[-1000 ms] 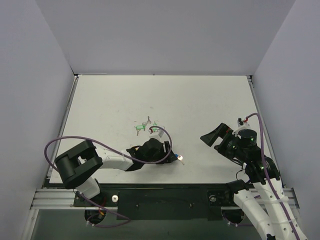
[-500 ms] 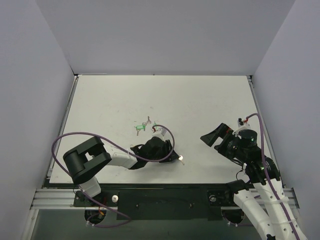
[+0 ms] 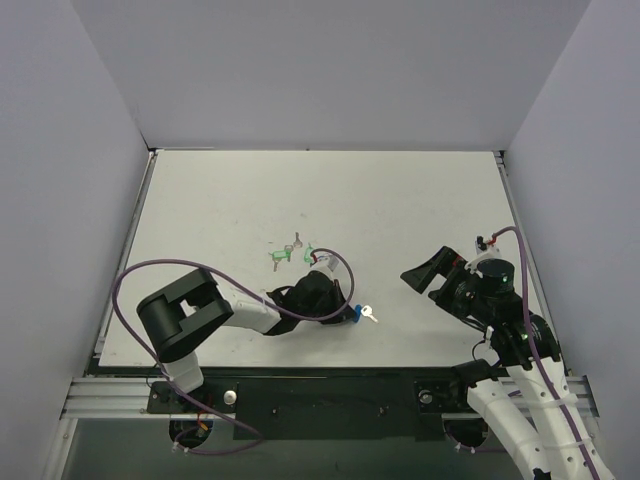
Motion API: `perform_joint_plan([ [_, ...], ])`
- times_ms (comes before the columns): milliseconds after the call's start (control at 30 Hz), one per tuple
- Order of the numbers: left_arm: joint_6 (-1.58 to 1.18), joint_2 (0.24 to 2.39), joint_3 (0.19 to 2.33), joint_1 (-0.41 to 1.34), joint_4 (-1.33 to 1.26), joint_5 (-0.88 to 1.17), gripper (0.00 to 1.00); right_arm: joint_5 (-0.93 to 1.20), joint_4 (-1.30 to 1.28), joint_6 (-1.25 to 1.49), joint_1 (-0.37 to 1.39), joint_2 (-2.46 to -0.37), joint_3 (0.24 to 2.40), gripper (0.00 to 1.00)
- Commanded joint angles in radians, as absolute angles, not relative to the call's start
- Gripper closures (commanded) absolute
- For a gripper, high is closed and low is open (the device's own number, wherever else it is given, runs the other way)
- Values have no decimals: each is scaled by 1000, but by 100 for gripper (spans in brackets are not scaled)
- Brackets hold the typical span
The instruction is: Remove the keys from the keyring
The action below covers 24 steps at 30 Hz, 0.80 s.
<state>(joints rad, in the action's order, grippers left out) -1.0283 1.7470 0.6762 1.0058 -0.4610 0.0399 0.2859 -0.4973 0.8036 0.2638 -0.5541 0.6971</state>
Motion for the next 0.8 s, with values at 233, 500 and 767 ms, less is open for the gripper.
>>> perform_joint_plan([
  [233,-988,1579,736,999,-249,74,100,379,-430,795,272,-529,709,1],
  [500,-979,1355,779,999,-14,64,100,479,-192,906,276,-502,667,10],
  [767,-1043,1109,856,997,196,25,100,548,133,1023,324,-537,652,15],
])
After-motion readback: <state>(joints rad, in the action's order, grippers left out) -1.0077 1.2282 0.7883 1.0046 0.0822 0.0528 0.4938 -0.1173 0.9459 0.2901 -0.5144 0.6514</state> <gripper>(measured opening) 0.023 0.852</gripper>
